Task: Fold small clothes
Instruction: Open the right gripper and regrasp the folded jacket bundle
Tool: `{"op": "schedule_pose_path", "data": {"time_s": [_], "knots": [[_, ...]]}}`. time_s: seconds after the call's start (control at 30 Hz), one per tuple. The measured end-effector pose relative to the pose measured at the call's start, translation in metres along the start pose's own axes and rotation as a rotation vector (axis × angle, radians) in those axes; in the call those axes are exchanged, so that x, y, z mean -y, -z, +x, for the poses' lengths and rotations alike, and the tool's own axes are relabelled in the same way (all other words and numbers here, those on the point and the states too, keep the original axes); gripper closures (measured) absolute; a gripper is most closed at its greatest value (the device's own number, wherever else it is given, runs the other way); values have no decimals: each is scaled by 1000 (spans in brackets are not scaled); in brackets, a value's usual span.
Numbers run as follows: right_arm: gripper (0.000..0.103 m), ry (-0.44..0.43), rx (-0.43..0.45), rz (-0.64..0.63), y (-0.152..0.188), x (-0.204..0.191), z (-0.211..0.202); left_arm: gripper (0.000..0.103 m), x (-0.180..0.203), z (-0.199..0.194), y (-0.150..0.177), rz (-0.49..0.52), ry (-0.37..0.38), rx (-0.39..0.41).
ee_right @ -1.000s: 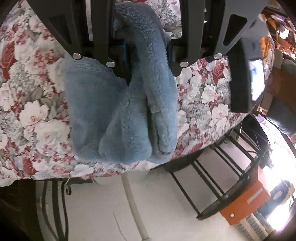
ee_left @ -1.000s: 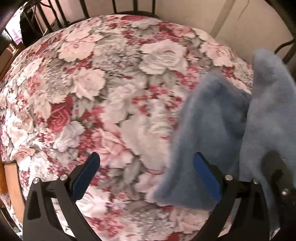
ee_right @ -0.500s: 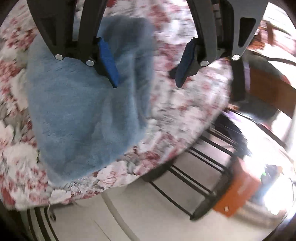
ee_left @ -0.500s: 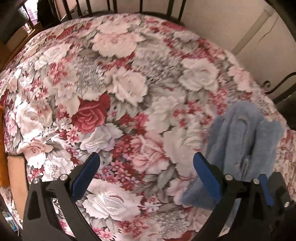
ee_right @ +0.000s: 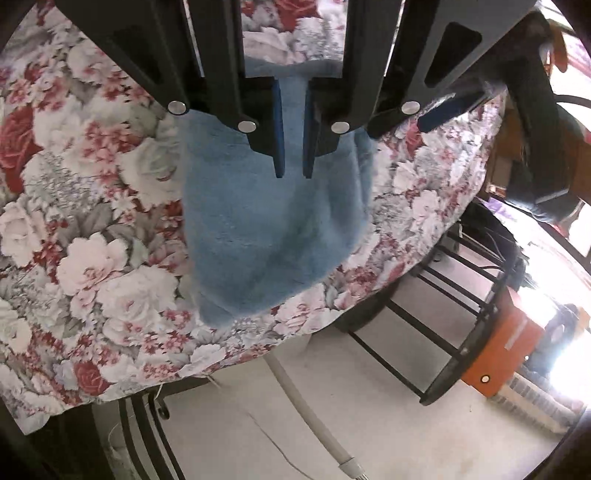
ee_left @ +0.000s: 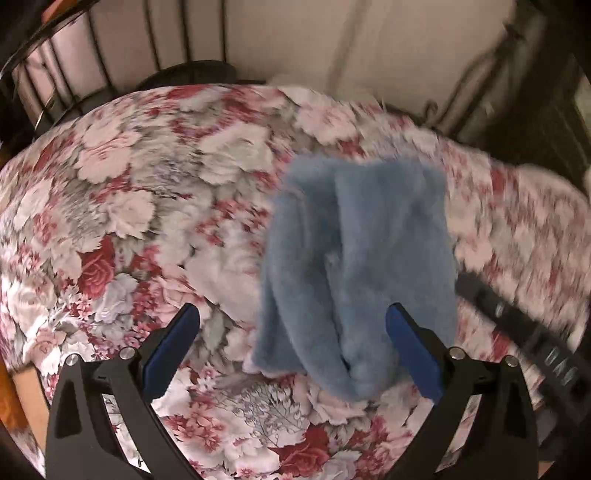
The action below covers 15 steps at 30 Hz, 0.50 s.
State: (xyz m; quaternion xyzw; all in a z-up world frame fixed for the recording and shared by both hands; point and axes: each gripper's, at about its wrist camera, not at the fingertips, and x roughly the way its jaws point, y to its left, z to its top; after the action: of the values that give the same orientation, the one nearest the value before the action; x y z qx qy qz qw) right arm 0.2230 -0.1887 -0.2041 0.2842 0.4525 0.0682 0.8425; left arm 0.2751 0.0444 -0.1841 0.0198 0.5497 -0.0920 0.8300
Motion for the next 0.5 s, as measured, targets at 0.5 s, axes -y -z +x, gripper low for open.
{"op": "schedule_pose_path", "data": {"time_s": [0.5], "knots": [[103, 47, -240, 43, 25, 31, 91, 4, -42, 97, 19, -75, -331, -178]]}}
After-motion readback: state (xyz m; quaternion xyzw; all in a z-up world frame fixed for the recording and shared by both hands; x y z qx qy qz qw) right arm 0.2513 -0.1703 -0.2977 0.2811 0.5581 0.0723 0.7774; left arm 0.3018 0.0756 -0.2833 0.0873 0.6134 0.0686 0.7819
